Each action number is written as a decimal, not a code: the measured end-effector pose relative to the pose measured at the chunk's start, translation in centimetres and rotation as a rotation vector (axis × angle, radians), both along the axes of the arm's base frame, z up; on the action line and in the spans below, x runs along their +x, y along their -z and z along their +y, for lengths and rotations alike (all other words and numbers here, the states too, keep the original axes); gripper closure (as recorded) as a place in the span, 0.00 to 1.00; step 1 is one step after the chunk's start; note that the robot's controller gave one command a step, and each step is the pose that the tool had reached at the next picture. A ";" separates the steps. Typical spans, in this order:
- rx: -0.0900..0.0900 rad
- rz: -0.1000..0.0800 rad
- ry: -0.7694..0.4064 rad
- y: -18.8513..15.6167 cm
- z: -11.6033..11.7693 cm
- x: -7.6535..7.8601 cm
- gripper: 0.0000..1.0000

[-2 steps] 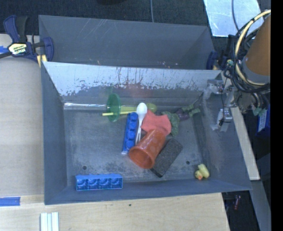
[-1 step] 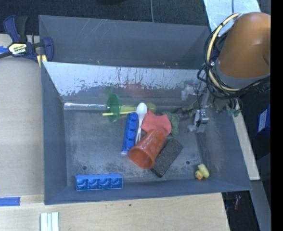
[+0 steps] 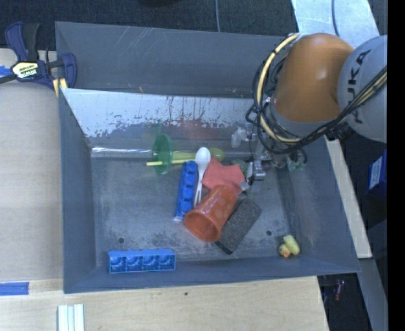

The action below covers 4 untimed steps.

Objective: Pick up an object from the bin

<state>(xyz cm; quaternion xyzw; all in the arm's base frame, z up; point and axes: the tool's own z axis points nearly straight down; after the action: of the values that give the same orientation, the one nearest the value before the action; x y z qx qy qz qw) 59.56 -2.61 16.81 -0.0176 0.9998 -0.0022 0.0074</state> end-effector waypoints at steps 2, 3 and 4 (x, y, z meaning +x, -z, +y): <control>0.001 -0.005 0.139 7.4 1.5 -2.6 0.00; -0.002 -0.003 -0.028 8.2 0.7 -3.3 0.00; 0.011 -0.013 0.725 9.5 2.3 1.7 1.00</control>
Offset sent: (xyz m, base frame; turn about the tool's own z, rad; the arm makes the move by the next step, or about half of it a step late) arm -0.0373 0.0266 -0.0981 -0.0433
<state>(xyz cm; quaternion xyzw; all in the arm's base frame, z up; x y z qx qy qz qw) 61.27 -0.34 7.29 0.3383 0.9410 0.0008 0.0125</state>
